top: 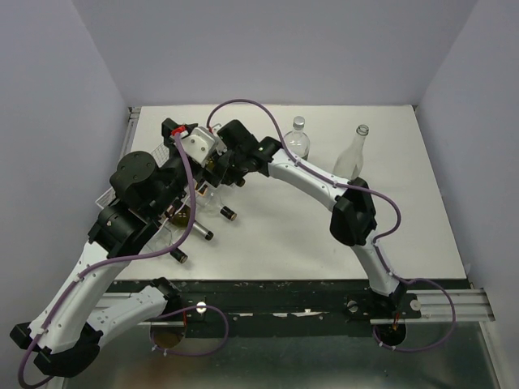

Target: Put the wine bottle on the wine rack

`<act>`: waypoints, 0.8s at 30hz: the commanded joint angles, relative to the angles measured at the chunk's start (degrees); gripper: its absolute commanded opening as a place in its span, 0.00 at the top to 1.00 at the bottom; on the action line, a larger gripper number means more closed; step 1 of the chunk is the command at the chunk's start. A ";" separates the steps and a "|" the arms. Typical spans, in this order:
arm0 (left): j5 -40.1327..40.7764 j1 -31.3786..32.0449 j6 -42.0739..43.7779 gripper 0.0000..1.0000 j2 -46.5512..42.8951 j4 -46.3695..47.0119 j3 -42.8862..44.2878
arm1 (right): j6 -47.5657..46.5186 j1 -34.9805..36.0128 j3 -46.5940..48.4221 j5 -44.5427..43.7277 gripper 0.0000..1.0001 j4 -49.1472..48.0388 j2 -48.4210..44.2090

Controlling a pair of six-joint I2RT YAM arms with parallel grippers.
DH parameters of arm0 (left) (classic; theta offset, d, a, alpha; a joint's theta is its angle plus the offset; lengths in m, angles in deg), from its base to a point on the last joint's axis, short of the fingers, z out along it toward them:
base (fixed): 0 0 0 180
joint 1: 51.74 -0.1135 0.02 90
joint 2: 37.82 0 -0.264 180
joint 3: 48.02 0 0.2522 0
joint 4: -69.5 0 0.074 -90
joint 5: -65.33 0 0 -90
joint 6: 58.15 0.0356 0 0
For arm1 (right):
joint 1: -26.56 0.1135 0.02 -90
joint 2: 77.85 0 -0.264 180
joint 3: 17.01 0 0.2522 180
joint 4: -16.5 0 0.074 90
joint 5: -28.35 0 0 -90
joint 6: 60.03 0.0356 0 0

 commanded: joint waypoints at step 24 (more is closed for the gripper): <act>1.06 0.19 0.98 0.01 -3.55 2.72 -0.09 | 1.01 0.50 0.78 -7.04 0.16 -2.00 -4.64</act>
